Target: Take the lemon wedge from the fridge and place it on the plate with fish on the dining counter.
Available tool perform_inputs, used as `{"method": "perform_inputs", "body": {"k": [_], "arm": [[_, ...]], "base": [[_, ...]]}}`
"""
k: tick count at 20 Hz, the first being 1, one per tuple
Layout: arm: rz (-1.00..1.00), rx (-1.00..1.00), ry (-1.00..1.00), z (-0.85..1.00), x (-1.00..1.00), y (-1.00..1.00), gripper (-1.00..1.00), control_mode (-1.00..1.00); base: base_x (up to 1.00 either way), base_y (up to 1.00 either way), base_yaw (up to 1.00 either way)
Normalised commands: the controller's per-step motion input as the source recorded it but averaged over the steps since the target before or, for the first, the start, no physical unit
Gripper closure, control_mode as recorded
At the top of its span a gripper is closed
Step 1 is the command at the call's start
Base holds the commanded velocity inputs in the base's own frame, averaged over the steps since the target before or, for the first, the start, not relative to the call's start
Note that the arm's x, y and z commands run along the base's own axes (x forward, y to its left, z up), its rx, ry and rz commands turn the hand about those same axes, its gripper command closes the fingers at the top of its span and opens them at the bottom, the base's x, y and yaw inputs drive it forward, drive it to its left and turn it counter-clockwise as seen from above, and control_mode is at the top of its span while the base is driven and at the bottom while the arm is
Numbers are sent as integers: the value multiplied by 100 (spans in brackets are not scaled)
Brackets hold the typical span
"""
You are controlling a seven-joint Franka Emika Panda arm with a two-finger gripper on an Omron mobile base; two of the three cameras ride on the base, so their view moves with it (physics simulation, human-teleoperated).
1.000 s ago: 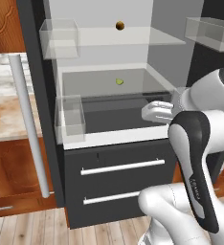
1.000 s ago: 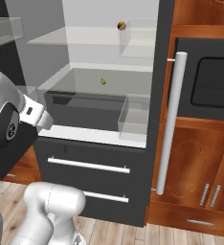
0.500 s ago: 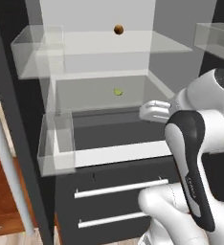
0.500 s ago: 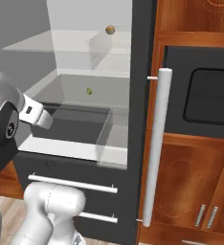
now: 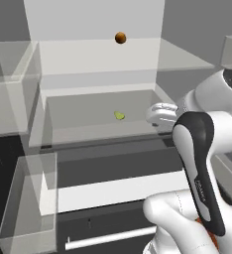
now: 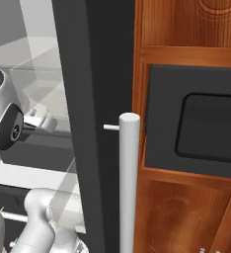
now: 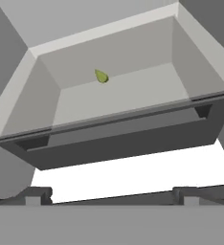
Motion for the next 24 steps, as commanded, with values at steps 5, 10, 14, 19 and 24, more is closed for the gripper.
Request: {"method": "perform_inputs", "body": {"k": [5,10,14,19,24], "arm": [[0,0,0,0,0,0,-100,100],[0,0,0,0,0,0,-100,100],[0,0,0,0,0,0,-100,100],[0,0,0,0,0,0,-100,100],[0,-4,-1,0,32,-2,-100,-100]], "base": [[38,42,0],[-29,41,-1],[36,0,-4],[91,10,-14],[47,11,-7]]}}
